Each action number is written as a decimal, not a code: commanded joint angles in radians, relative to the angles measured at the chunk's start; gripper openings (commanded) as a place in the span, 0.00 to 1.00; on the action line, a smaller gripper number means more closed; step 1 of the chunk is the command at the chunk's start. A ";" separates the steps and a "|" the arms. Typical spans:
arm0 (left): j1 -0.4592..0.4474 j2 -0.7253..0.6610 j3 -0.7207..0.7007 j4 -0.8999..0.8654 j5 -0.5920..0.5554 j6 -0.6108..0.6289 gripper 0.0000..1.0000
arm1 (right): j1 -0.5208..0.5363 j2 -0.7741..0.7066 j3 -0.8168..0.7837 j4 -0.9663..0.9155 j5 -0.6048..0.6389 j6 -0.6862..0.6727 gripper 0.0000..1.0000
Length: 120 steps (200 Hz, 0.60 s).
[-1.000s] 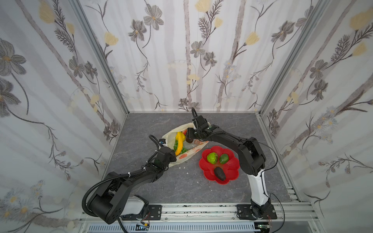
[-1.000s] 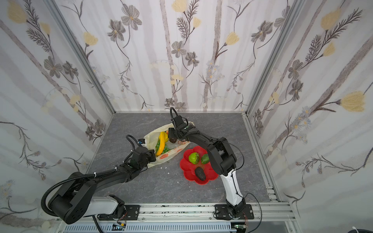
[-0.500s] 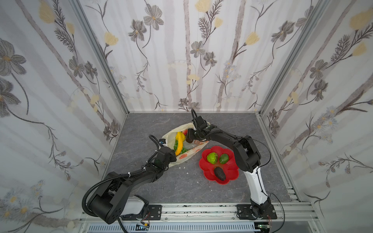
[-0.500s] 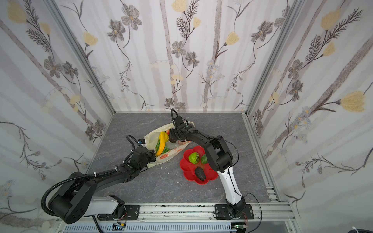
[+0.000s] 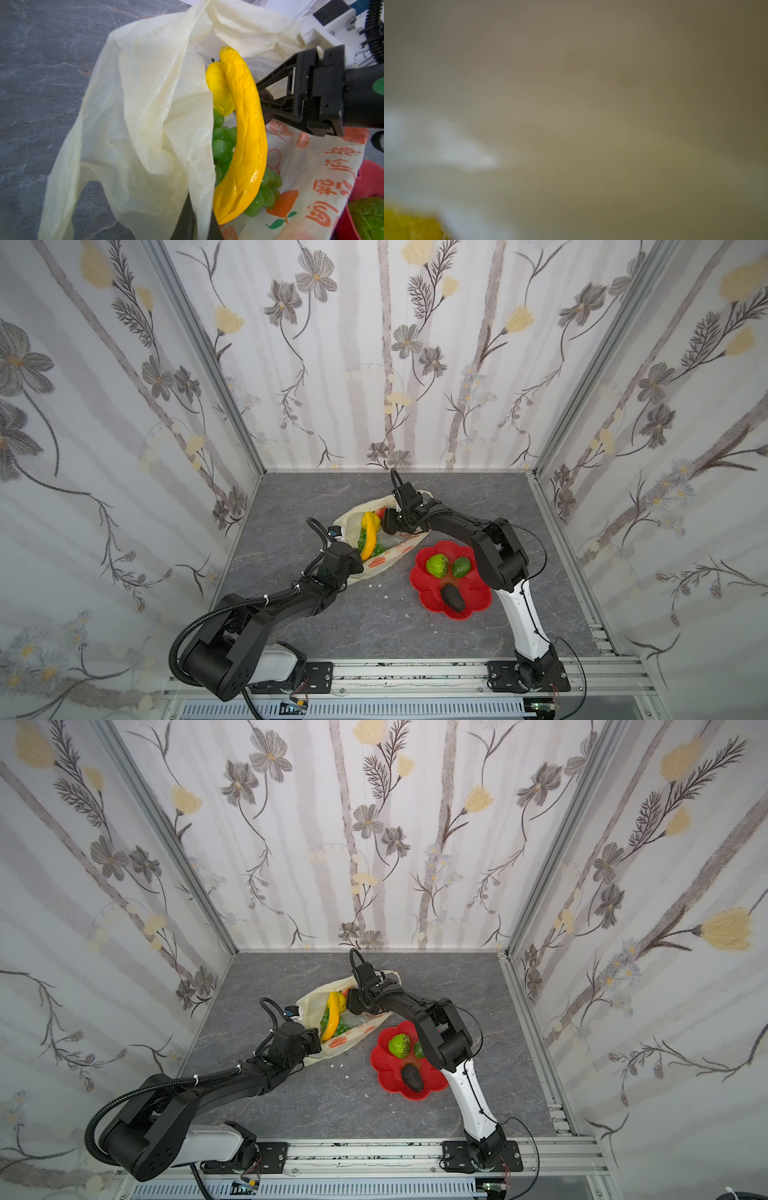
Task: Take fruits out of the plastic bag
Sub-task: Pick up the fruit from the plastic bag.
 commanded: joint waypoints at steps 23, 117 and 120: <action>0.001 -0.002 0.000 0.029 -0.004 -0.010 0.09 | 0.000 0.006 0.008 0.036 -0.016 0.016 0.62; 0.001 -0.001 -0.002 0.029 -0.014 -0.006 0.09 | 0.024 -0.200 -0.188 0.170 0.008 -0.013 0.58; 0.000 0.000 -0.001 0.030 -0.014 -0.006 0.09 | 0.026 -0.212 -0.200 0.178 0.009 -0.015 0.58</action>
